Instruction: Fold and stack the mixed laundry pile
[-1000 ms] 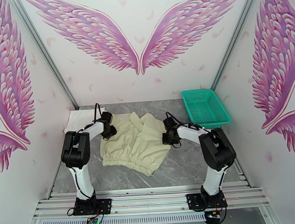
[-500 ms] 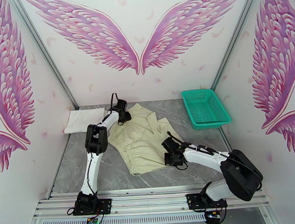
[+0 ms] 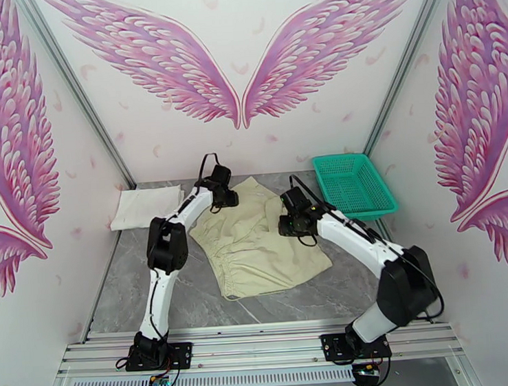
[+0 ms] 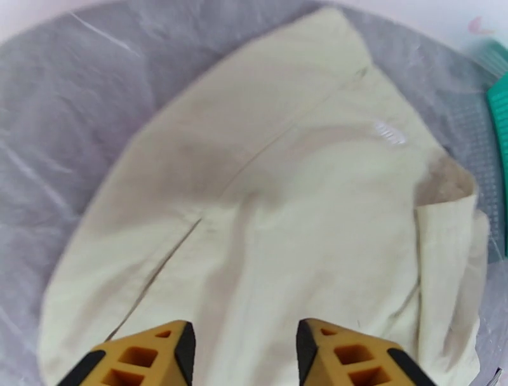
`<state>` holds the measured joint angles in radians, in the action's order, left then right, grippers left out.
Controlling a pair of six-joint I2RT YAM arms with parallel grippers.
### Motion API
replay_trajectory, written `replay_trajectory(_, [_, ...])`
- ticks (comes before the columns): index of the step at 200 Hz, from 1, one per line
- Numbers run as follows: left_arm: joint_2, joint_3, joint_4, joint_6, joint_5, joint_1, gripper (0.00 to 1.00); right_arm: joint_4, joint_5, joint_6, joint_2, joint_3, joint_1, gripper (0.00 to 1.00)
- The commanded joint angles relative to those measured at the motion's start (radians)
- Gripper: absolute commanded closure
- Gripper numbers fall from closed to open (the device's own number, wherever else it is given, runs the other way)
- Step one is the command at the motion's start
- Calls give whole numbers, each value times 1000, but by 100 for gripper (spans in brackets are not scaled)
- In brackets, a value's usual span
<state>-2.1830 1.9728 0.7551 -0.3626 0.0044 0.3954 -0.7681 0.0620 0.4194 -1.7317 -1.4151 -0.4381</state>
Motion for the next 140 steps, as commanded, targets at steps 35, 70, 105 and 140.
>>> replay_trajectory(35, [423, -605, -128, -70, -69, 12, 50, -52, 40, -170, -447, -446, 4, 31])
replay_trajectory(70, [497, -851, -197, -137, -61, 20, 50, -143, 188, -164, -661, -673, 13, 33])
replay_trajectory(105, [438, -914, -261, -180, -84, 7, 51, -133, 256, -145, -644, -641, 63, 41])
replay_trajectory(140, [354, -889, -268, -193, -112, -12, 53, -36, 176, -143, -498, -441, 123, 62])
